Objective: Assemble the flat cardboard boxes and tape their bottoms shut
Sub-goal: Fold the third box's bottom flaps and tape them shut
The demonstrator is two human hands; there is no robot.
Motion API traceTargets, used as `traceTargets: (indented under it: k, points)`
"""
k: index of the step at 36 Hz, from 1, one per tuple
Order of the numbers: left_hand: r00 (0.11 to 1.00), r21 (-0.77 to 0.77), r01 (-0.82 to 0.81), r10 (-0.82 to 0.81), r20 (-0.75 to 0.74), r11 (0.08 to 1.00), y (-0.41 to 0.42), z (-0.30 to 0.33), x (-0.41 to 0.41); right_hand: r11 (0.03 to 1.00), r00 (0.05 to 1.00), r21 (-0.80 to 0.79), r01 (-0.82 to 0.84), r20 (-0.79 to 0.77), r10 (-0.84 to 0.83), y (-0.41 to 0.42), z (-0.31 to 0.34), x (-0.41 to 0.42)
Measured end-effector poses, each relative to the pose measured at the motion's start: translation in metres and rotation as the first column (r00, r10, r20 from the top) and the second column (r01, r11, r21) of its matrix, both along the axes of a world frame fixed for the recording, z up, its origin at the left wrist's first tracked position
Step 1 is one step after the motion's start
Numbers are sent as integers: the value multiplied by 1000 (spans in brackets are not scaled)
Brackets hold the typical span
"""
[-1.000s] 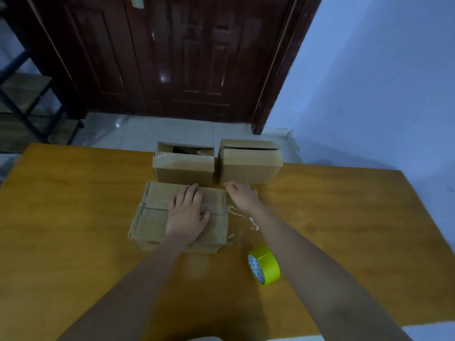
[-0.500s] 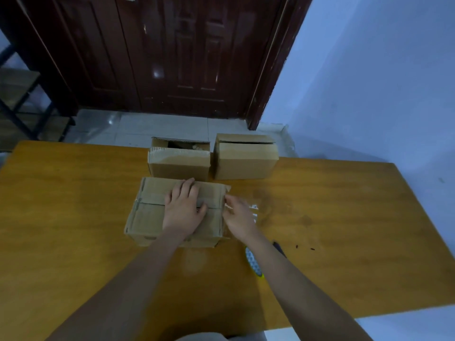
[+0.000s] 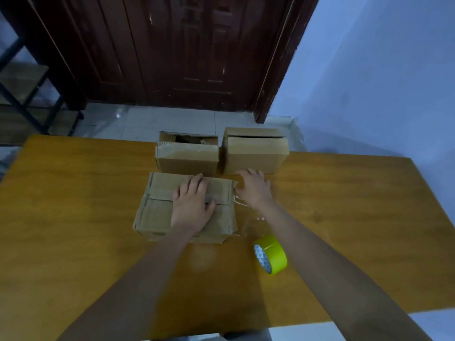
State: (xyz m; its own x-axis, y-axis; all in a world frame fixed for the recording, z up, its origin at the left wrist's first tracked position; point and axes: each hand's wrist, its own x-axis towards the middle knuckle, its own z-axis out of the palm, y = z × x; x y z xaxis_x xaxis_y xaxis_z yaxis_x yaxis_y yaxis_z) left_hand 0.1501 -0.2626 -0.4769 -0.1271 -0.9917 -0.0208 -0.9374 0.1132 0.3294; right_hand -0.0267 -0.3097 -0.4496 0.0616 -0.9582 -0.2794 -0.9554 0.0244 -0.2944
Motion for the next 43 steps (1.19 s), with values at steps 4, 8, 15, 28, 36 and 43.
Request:
traceTargets:
  k: [4, 8, 15, 28, 36, 43]
  points:
    - [1000, 5, 0, 0, -4, 1000, 0, 0, 0, 986, 986, 50, -161, -27, 162, -14, -3, 2]
    - [1000, 8, -2, 2, 3, 1000, -1, 0, -1, 974, 977, 90, -207, -31, 211, -22, -3, -5]
    - [1000, -3, 0, 0, -3, 1000, -1, 0, -1, 999, 990, 52, -2, 142, -6, -9, -12, -9]
    - [999, -10, 5, -5, 34, 1000, -2, -1, -4, 987, 978, 16, -161, -135, 161, 24, -8, 3]
    - [1000, -10, 22, -22, 22, 1000, -2, 1, -2, 999, 995, 31, 37, 91, -40, 61, 3, -10]
    - [1000, -31, 22, -23, -11, 999, -1, -1, -1, 997, 995, 9, -78, 66, 77, 104, 3, 4]
